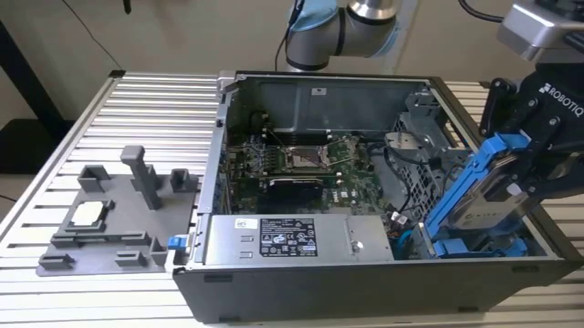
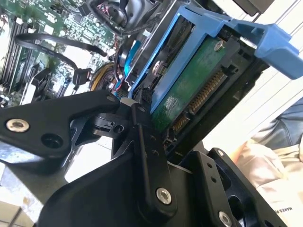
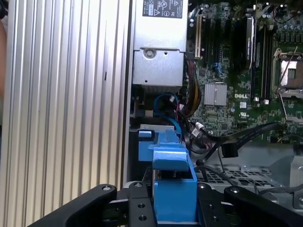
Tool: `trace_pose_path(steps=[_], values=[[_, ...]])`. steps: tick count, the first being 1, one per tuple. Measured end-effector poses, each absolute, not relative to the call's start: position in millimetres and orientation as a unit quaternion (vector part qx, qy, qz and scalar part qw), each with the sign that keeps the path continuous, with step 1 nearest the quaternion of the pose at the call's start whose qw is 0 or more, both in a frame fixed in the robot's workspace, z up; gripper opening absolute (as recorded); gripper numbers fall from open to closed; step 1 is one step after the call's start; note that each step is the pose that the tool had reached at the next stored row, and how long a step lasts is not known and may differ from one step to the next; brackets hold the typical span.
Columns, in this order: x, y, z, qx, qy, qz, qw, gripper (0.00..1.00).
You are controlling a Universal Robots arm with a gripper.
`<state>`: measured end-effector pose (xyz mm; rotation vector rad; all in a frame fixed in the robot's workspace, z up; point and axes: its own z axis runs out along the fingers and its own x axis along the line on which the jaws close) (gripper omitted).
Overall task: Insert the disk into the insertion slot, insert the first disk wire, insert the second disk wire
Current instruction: 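Insert the disk into the insertion slot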
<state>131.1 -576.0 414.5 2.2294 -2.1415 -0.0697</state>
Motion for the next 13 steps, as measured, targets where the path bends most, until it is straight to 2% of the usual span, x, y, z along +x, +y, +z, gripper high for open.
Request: trace_pose_path(steps=[13], values=[[135.0, -574.3, 402.8, 0.721, -0.692, -0.028, 0.02, 0.33]])
